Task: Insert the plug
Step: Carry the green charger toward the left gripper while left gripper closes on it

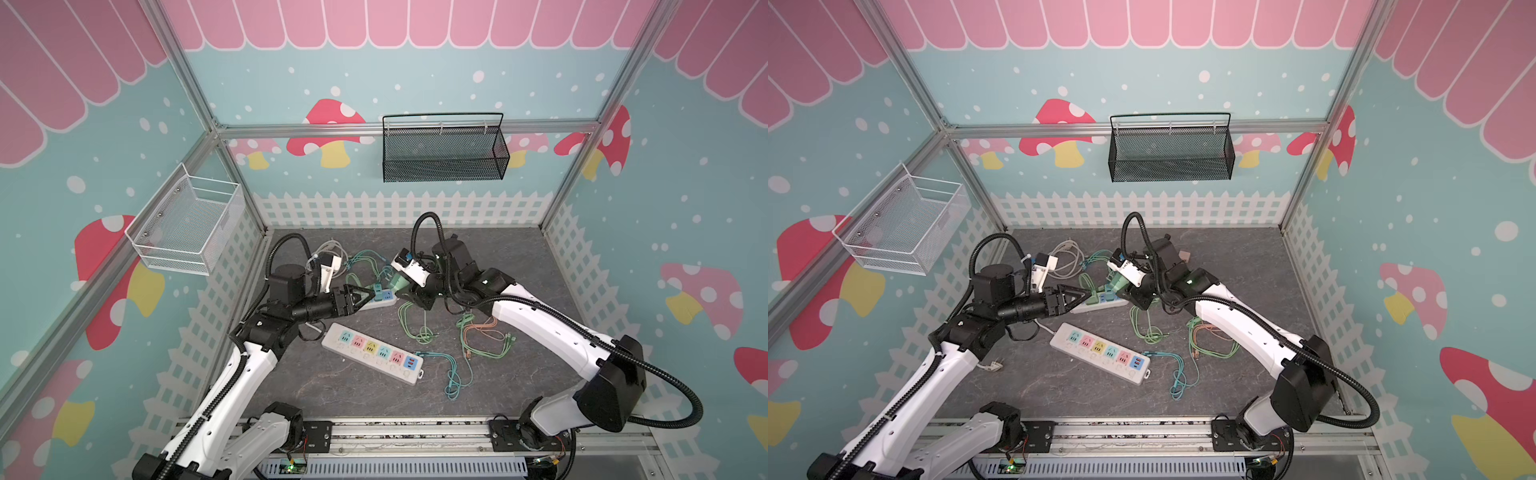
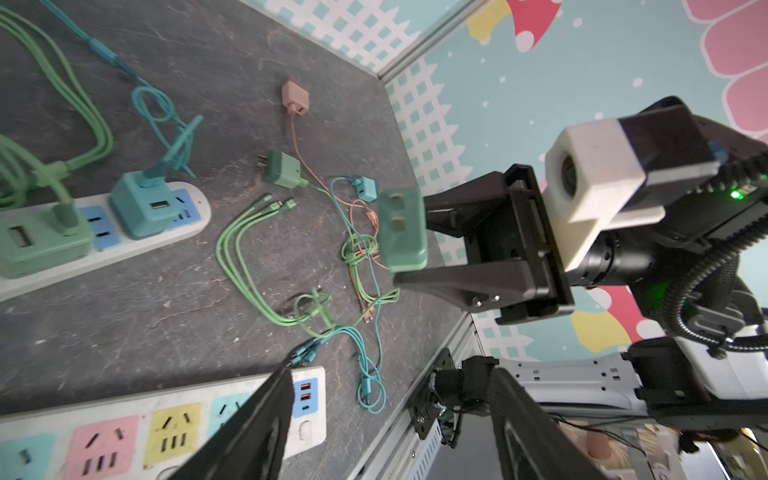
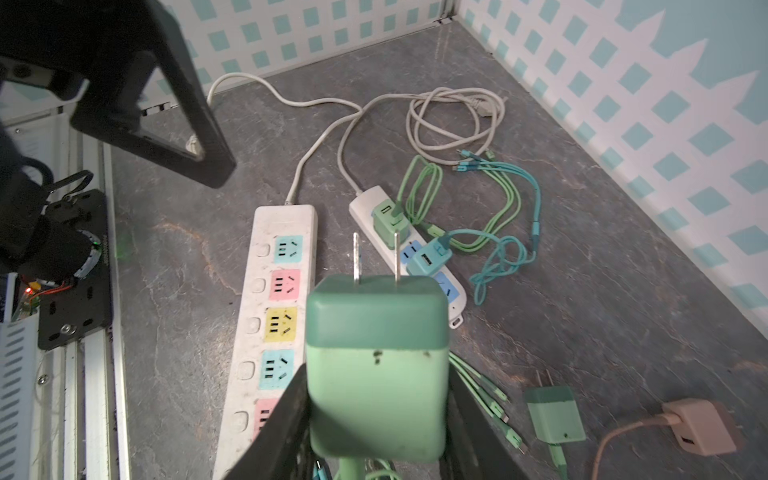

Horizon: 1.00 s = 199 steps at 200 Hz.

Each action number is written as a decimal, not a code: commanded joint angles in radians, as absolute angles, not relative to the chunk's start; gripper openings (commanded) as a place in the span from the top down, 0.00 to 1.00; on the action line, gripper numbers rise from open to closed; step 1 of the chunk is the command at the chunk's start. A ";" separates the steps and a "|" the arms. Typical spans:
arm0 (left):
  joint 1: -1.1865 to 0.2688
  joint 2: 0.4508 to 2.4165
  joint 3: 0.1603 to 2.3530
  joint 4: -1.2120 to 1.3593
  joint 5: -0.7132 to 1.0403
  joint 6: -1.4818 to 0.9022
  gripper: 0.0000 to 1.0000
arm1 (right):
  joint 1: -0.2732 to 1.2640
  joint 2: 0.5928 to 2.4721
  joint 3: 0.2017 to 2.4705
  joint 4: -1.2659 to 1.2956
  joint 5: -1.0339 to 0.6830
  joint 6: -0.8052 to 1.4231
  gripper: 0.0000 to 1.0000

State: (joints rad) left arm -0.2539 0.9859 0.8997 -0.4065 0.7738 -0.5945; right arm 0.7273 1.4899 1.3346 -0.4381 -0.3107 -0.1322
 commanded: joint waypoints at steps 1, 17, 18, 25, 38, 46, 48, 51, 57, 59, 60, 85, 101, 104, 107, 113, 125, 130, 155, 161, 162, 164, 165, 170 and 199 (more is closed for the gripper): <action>-0.260 1.019 0.948 -0.391 0.851 -0.581 0.26 | 0.749 1.475 1.314 -0.375 -0.338 -0.195 0.71; -0.259 1.045 0.969 -0.389 0.886 -0.581 0.27 | 0.765 1.452 1.294 -0.348 -0.340 -0.214 0.71; -0.259 1.047 0.970 -0.388 0.888 -0.581 0.27 | 0.765 1.451 1.293 -0.346 -0.340 -0.214 0.71; -0.259 1.057 0.976 -0.388 0.898 -0.581 0.28 | 0.769 1.443 1.285 -0.335 -0.345 -0.218 0.71; -0.261 1.071 0.983 -0.388 0.903 -0.581 0.30 | 0.777 1.429 1.278 -0.320 -0.361 -0.225 0.71; -0.261 1.081 0.987 -0.387 0.908 -0.582 0.31 | 0.782 1.423 1.274 -0.311 -0.370 -0.227 0.71; -0.261 1.084 0.988 -0.388 0.911 -0.582 0.32 | 0.783 1.422 1.273 -0.311 -0.371 -0.228 0.71; -0.262 1.087 0.990 -0.388 0.914 -0.581 0.33 | 0.786 1.420 1.273 -0.308 -0.373 -0.230 0.70; -0.264 1.095 0.993 -0.388 0.920 -0.581 0.34 | 0.790 1.418 1.272 -0.305 -0.374 -0.233 0.70; -0.265 1.097 0.994 -0.388 0.921 -0.581 0.34 | 0.791 1.417 1.273 -0.303 -0.374 -0.234 0.70; -0.265 1.098 0.994 -0.388 0.922 -0.581 0.34 | 0.792 1.417 1.273 -0.303 -0.374 -0.234 0.70; -0.275 1.120 0.998 -0.389 0.931 -0.578 0.37 | 0.805 1.417 1.281 -0.296 -0.380 -0.236 0.69; -0.279 1.128 0.997 -0.389 0.932 -0.578 0.39 | 0.813 1.416 1.284 -0.290 -0.384 -0.239 0.69; -0.281 1.129 0.997 -0.388 0.932 -0.578 0.39 | 0.814 1.416 1.284 -0.289 -0.384 -0.239 0.69; -0.281 1.130 0.998 -0.389 0.932 -0.578 0.40 | 0.816 1.416 1.284 -0.289 -0.384 -0.241 0.69; -0.283 1.133 0.998 -0.389 0.934 -0.578 0.41 | 0.819 1.417 1.286 -0.288 -0.384 -0.242 0.69; -0.284 1.134 1.001 -0.388 0.934 -0.578 0.44 | 0.823 1.417 1.288 -0.289 -0.384 -0.245 0.69; -0.284 1.135 1.002 -0.388 0.933 -0.578 0.46 | 0.825 1.417 1.289 -0.288 -0.385 -0.247 0.69; -0.288 1.141 1.006 -0.388 0.941 -0.572 0.55 | 0.834 1.419 1.289 -0.282 -0.373 -0.247 0.67; -0.291 1.141 1.006 -0.388 0.943 -0.569 0.57 | 0.833 1.419 1.289 -0.282 -0.369 -0.247 0.66; -0.292 1.141 1.006 -0.388 0.943 -0.569 0.57 | 0.833 1.418 1.289 -0.281 -0.369 -0.247 0.66; -0.293 1.142 1.006 -0.389 0.943 -0.567 0.58 | 0.835 1.419 1.290 -0.282 -0.368 -0.246 0.66; -0.294 1.143 1.005 -0.388 0.943 -0.567 0.58 | 0.836 1.420 1.289 -0.281 -0.368 -0.246 0.66; -0.297 1.143 1.004 -0.388 0.944 -0.566 0.60 | 0.835 1.420 1.290 -0.280 -0.366 -0.244 0.66; -0.304 1.143 1.000 -0.388 0.938 -0.561 0.75 | 0.837 1.419 1.287 -0.274 -0.361 -0.231 0.62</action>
